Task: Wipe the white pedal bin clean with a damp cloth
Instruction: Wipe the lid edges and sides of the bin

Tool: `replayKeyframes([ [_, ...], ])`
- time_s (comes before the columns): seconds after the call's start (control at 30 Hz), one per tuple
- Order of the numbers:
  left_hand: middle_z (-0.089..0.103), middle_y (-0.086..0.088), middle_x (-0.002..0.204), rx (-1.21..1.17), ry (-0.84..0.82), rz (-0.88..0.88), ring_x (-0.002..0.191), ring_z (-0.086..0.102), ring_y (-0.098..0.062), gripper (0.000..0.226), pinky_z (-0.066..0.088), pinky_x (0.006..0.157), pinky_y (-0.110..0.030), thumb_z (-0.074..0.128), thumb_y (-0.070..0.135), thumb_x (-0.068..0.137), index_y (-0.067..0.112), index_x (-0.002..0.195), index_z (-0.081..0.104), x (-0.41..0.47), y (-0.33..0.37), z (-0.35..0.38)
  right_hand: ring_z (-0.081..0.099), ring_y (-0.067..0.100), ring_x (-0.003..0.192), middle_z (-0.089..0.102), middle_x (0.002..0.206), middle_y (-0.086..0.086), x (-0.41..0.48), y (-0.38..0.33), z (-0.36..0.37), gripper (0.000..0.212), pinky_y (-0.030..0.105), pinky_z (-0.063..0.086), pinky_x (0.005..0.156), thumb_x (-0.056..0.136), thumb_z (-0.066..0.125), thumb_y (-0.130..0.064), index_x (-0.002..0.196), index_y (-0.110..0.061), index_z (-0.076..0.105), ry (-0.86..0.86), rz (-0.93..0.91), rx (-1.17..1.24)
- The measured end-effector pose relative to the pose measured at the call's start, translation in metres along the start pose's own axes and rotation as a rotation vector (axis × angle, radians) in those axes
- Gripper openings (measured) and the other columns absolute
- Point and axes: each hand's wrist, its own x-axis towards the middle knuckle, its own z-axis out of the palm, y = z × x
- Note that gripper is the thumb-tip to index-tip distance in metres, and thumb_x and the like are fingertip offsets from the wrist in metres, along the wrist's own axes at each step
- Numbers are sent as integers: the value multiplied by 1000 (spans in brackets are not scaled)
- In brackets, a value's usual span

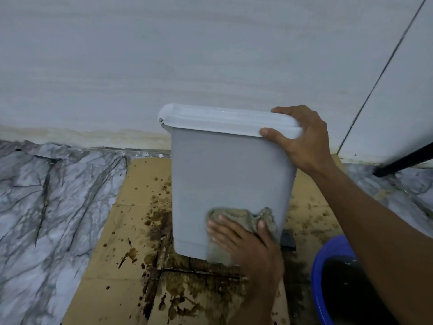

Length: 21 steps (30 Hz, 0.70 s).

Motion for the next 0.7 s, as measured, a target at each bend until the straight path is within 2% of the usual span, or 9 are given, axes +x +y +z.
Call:
replayKeyframes([
  [0.13,1,-25,168,125,-59,589,156,1,-43,81,3,127,-55,38,49,103,-1,160,10,69,-6,-24,57,12,112,67,114,-15,2,2,3,55,34,47,96,68,73,-68,110,-32,72,4,-3,-2],
  [0.23,10,-20,168,275,-98,894,157,7,-39,74,5,127,-53,38,47,104,4,161,17,100,-2,-30,56,11,112,67,113,-15,5,3,5,57,29,45,94,67,73,-69,111,-32,72,4,12,3],
  [0.37,14,-17,168,363,-163,1179,157,10,-36,72,6,128,-51,43,43,103,9,162,19,97,-19,-28,55,10,112,66,114,-16,6,5,5,55,22,41,91,68,73,-68,111,-33,72,-9,23,-14],
  [0.5,8,-13,171,504,-327,1539,158,3,-32,66,-2,128,-47,34,39,105,10,162,18,76,-55,-29,54,9,113,66,114,-18,5,4,3,50,23,41,93,70,77,-63,111,-35,71,-8,37,-9],
  [0.57,8,-12,171,558,-406,1655,158,5,-30,68,-2,129,-46,38,37,104,9,163,17,71,-69,-31,54,8,113,66,114,-19,4,4,3,51,23,41,94,70,77,-63,112,-35,71,-12,38,0],
  [0.7,11,-11,171,633,-493,1824,158,6,-29,64,-1,128,-44,31,37,108,8,163,15,71,-81,-40,54,7,113,66,114,-19,2,2,2,53,26,44,95,68,74,-67,111,-36,71,-6,39,17],
])
